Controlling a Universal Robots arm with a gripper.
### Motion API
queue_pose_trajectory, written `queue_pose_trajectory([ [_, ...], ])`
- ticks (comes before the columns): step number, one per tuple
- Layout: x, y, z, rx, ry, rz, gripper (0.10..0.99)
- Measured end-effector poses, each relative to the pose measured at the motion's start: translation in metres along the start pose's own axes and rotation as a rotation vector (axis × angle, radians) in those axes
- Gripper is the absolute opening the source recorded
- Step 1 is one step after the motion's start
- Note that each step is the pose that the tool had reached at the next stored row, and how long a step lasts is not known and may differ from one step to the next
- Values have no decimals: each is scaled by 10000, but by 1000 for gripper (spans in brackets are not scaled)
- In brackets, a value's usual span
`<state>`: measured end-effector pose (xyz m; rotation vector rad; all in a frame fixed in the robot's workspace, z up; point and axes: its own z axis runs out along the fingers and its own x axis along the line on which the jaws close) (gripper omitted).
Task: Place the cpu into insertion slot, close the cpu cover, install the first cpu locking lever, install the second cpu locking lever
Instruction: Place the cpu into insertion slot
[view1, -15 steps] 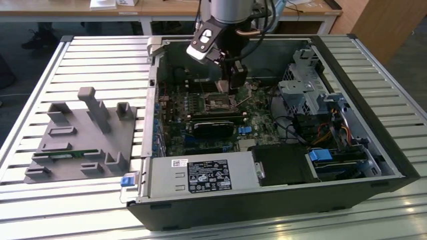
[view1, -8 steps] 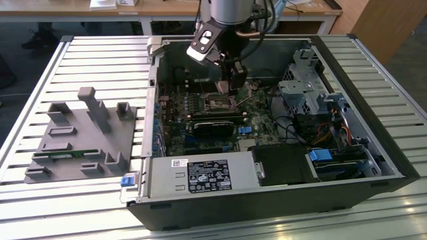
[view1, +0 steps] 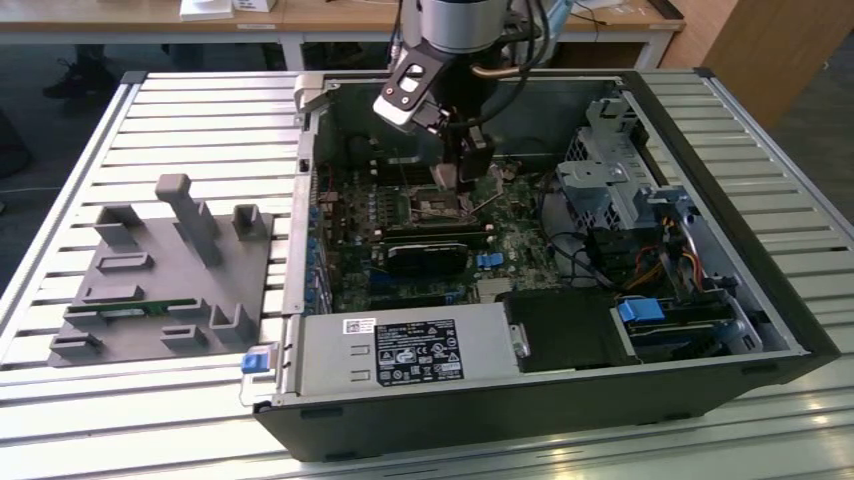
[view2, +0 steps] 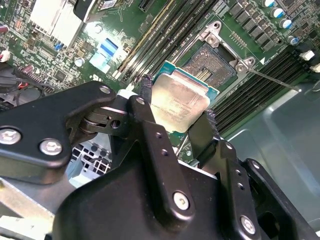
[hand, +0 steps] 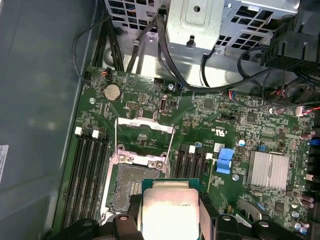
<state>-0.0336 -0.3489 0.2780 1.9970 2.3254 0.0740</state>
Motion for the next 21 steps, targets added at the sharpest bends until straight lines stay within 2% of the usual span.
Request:
queue_pose_trajectory([
  [11, 2, -5, 61, 1, 0, 0, 537],
  [21, 2, -7, 81, 1, 0, 0, 537],
])
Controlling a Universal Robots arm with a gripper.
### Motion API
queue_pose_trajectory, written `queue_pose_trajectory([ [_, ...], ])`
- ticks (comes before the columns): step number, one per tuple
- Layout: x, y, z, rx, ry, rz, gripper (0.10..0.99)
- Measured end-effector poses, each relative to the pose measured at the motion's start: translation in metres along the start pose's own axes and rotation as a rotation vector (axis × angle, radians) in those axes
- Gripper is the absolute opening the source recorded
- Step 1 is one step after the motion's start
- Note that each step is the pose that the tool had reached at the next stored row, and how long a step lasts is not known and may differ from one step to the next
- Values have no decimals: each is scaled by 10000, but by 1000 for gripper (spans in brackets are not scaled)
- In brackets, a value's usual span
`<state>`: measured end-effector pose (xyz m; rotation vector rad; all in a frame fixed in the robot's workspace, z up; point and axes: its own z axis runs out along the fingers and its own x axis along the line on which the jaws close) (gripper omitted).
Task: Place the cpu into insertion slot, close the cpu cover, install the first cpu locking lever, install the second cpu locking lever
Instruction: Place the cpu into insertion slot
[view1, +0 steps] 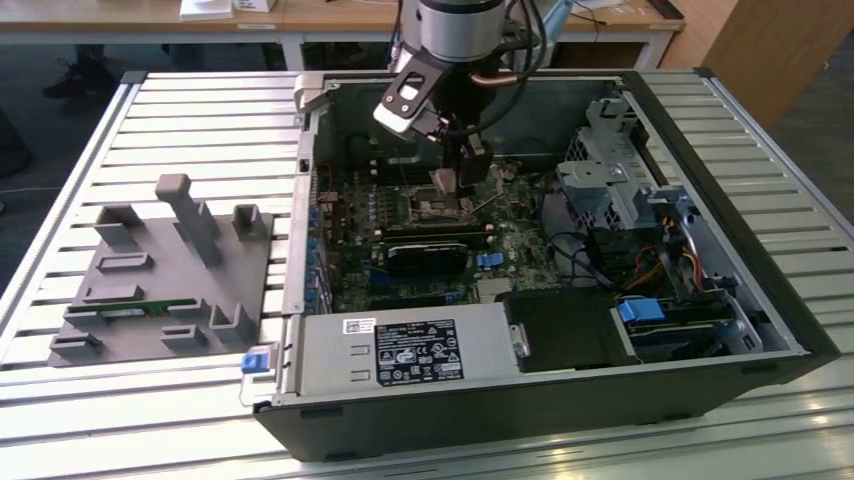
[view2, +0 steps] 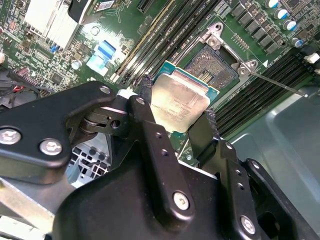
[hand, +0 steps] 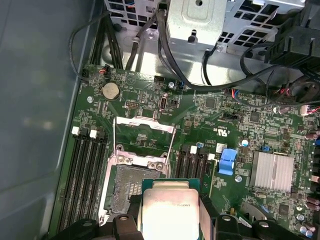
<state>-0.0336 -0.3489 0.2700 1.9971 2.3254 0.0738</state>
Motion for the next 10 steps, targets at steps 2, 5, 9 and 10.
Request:
queue_pose_trajectory([
  [2, 0, 0, 2, 0, 0, 0, 537],
  [5, 0, 0, 6, 0, 0, 0, 537],
  [9, 1, -1, 14, -1, 1, 0, 537],
  [10, 1, -1, 18, -2, 3, 0, 537],
])
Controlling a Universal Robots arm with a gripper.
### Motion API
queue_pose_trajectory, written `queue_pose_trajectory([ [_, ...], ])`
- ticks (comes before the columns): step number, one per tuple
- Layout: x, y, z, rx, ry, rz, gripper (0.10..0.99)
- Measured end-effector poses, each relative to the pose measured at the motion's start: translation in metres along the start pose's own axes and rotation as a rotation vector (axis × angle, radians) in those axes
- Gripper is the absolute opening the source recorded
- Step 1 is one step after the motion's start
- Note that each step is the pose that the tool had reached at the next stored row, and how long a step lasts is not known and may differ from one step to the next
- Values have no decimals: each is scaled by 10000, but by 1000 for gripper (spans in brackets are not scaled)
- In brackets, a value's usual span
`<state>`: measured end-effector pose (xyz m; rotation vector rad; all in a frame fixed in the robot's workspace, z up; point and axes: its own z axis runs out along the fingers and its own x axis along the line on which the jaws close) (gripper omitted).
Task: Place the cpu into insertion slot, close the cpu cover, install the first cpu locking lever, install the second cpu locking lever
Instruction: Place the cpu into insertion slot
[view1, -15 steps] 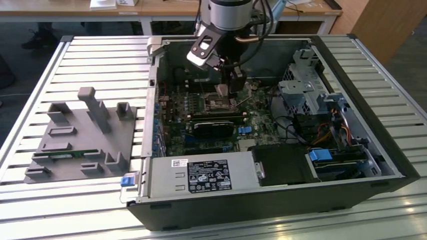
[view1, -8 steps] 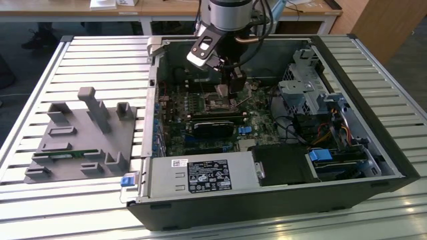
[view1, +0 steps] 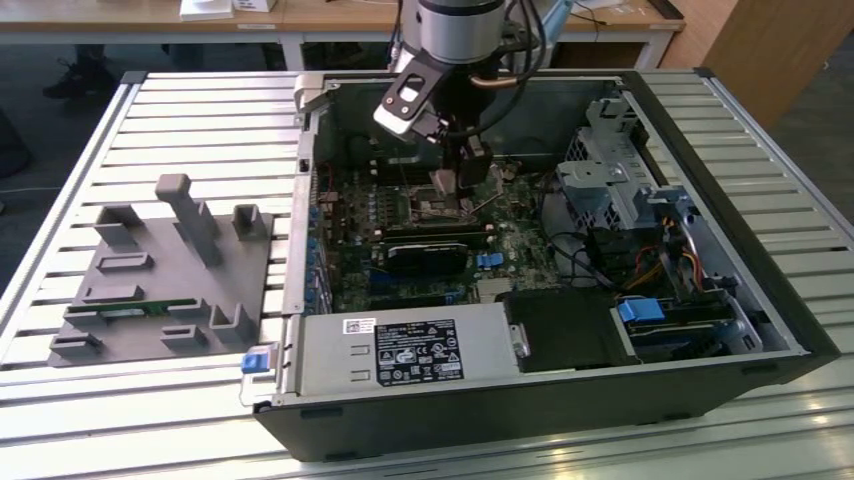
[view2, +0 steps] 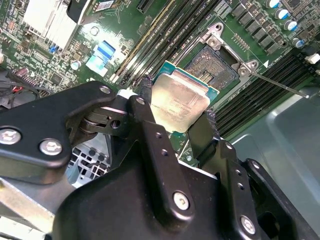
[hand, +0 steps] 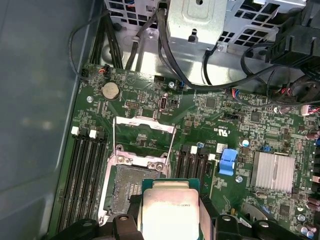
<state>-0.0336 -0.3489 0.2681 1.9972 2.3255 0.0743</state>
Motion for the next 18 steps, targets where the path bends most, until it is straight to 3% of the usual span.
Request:
queue_pose_trajectory([
  [12, 37, -6, 86, 6, -15, 108, 537],
  [18, 67, -12, 132, 18, -55, 584, 537],
])
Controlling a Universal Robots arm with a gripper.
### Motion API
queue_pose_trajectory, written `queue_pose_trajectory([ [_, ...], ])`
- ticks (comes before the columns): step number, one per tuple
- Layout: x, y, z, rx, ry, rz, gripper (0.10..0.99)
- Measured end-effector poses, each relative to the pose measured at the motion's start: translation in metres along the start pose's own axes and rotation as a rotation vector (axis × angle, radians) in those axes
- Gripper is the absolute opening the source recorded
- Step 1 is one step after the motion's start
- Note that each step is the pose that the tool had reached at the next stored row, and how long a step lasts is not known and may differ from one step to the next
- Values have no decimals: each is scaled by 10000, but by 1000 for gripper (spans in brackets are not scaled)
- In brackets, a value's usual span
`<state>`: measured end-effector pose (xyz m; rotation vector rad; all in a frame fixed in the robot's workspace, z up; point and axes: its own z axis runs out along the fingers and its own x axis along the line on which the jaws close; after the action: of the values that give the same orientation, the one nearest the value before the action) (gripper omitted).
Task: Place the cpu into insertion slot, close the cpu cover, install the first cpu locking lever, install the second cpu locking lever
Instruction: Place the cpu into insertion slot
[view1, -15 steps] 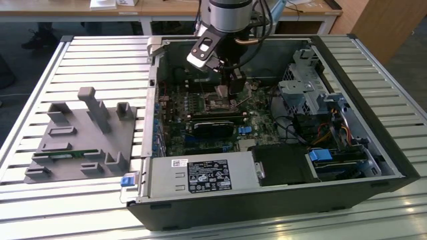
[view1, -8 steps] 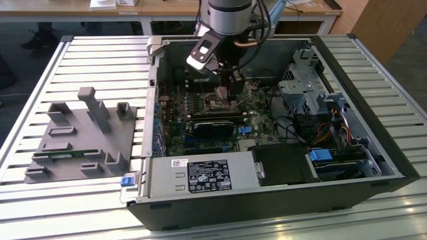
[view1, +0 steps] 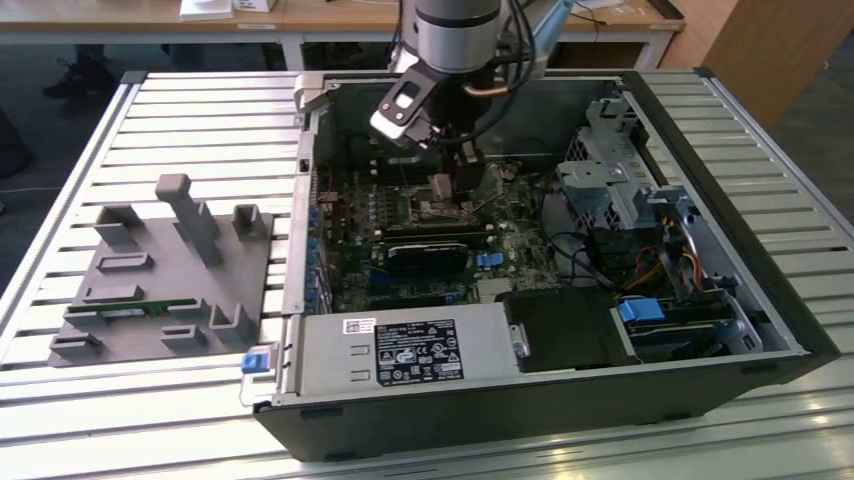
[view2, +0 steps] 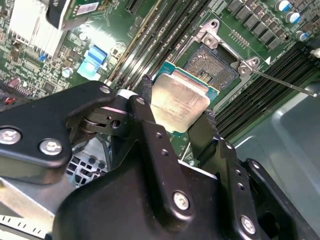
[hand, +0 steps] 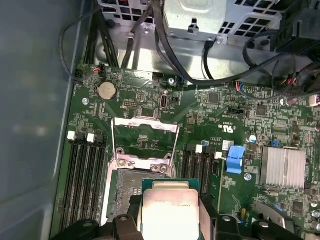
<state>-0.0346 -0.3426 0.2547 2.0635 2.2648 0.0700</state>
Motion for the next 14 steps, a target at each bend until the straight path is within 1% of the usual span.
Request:
queue_pose_trajectory([
  [6, 12, -13, 42, 1, -6, 79, 537],
  [14, 13, -16, 72, 1, -6, 80, 537],
])
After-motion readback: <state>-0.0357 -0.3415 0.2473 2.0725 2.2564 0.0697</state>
